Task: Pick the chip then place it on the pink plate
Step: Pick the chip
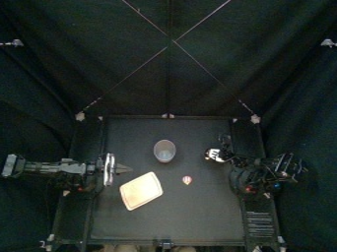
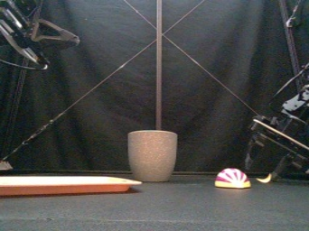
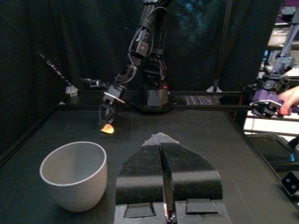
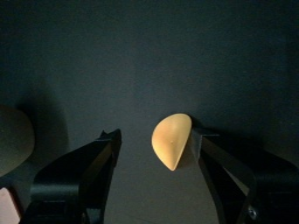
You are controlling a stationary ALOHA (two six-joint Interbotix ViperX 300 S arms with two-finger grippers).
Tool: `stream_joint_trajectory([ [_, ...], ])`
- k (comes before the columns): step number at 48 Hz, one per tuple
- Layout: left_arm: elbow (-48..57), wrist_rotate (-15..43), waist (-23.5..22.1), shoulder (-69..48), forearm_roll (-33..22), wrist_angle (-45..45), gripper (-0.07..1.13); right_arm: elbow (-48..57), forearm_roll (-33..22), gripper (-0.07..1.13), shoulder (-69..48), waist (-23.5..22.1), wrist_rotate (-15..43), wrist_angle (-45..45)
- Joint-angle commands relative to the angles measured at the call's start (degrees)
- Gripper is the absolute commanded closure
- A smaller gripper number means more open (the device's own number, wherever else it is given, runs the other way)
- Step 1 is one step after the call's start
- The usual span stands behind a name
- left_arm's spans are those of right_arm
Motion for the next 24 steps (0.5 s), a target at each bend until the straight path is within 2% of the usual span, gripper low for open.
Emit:
stream_joint_trajectory([
  [1,-1.05,0.09,0.18,-0.35,0.09,-0.35,1.07,-0.97,0.09,0.13,2.72,1.23,0.18,0.26],
  [17,0.00,0.09,0.35,-3.25,0.09,0.09,1.07,-1.49,-0.35,0.45,4.13,2.64,0.09,1.41],
  [24,0.26,0.09,0.53,-3.69,0.09,0.09,1.07,-2.29,-0.79,0.53,2.64,4.31,0.00,2.11],
])
